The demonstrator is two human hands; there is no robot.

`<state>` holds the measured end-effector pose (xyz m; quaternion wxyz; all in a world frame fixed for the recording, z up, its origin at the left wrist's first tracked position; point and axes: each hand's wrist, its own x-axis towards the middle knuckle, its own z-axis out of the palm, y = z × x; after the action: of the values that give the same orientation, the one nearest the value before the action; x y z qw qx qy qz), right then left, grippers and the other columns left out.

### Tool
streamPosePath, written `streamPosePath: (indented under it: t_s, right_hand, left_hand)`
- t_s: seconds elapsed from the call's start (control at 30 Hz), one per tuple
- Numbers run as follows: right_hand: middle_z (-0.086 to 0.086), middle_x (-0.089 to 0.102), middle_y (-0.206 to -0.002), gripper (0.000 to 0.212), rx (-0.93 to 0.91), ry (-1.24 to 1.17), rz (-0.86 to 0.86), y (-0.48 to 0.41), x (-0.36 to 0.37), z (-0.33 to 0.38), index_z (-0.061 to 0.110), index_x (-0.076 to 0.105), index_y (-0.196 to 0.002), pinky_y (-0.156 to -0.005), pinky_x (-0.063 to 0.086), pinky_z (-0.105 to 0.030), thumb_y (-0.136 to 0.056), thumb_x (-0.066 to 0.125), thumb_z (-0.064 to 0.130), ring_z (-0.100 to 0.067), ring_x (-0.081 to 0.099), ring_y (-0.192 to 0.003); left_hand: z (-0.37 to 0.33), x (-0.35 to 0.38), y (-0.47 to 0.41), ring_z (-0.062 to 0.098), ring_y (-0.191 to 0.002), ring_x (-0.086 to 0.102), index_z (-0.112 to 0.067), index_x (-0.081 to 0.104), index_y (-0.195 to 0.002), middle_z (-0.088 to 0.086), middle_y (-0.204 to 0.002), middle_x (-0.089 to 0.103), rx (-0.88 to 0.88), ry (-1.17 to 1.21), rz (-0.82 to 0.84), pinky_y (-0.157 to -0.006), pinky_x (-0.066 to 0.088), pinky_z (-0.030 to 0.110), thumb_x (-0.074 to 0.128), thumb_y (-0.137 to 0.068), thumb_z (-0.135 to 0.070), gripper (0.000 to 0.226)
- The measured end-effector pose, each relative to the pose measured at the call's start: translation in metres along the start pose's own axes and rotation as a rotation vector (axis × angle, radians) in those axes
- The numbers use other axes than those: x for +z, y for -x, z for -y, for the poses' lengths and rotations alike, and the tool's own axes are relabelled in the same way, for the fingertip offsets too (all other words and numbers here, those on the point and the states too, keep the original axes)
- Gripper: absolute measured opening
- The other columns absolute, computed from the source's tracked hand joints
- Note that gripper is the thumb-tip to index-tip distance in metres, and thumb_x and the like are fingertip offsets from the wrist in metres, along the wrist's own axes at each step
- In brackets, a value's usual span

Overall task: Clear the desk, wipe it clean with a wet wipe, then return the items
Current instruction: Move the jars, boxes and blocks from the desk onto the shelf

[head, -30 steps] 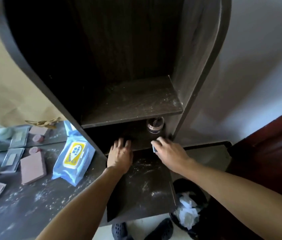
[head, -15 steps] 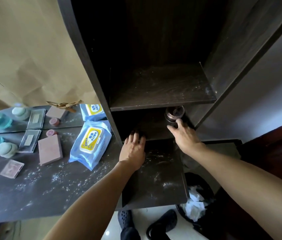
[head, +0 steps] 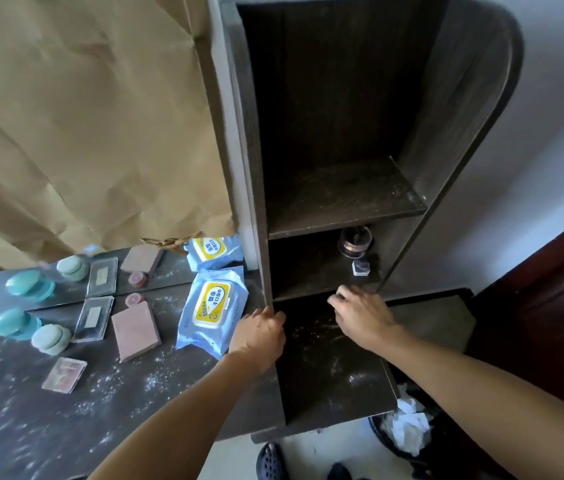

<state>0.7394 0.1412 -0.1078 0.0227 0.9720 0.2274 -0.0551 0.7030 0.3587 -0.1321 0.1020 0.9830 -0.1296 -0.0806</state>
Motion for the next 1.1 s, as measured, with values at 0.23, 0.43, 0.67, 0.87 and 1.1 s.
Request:
streamPosePath:
  t_s: [0.23, 0.43, 0.67, 0.87, 1.1]
  right_hand:
    - [-0.001, 0.055, -0.112, 0.026, -0.227, -0.101, 0.011, -0.014, 0.008, 0.096, 0.018, 0.056, -0.115, -0.077, 0.048, -0.038, -0.093, 0.043, 0.023, -0.022, 0.051, -0.109]
    - [-0.001, 0.056, -0.112, 0.024, -0.413, -0.117, 0.021, -0.031, 0.013, 0.196, 0.018, 0.057, -0.111, -0.076, 0.049, -0.038, -0.092, 0.041, 0.021, -0.022, 0.052, -0.110]
    - [-0.001, 0.056, -0.107, 0.022, -0.585, -0.123, 0.022, -0.049, 0.011, 0.304, 0.018, 0.057, -0.106, -0.074, 0.048, -0.040, -0.090, 0.042, 0.020, -0.023, 0.053, -0.106]
    - [0.000, 0.058, -0.109, 0.023, -0.551, -0.139, -0.016, -0.092, 0.006, 0.385, 0.021, 0.057, -0.110, -0.071, 0.047, -0.036, -0.091, 0.045, 0.025, -0.025, 0.059, -0.097]
    - [-0.001, 0.056, -0.117, 0.028, -0.366, -0.160, 0.067, -0.135, 0.014, 0.468, 0.023, 0.053, -0.118, -0.076, 0.047, -0.036, -0.090, 0.048, 0.021, -0.023, 0.058, -0.102]
  left_hand:
    - [0.058, -0.007, 0.100, 0.028, -0.100, 0.060, -0.019, 0.057, -0.108, 0.003, -0.108, 0.061, -0.258, -0.011, -0.038, -0.080, 0.049, 0.039, 0.044, -0.091, -0.030, 0.024]
    - [0.109, -0.001, 0.211, 0.022, -0.098, 0.060, -0.023, 0.058, -0.102, -0.002, -0.105, 0.060, -0.502, 0.012, -0.071, -0.080, 0.049, 0.035, 0.047, -0.090, -0.029, 0.018]
    - [0.169, -0.014, 0.299, 0.025, -0.092, 0.059, -0.019, 0.055, -0.090, 0.000, -0.095, 0.060, -0.725, 0.033, -0.146, -0.071, 0.047, 0.037, 0.045, -0.090, -0.029, 0.014]
    - [0.251, -0.026, 0.337, 0.025, -0.090, 0.059, -0.017, 0.056, -0.091, 0.000, -0.097, 0.060, -0.705, 0.032, -0.158, -0.071, 0.046, 0.035, 0.041, -0.092, -0.028, 0.019]
    - [0.358, -0.049, 0.356, 0.024, -0.094, 0.058, -0.017, 0.056, -0.092, 0.001, -0.097, 0.058, -0.626, -0.008, -0.093, -0.073, 0.046, 0.036, 0.042, -0.090, -0.025, 0.016]
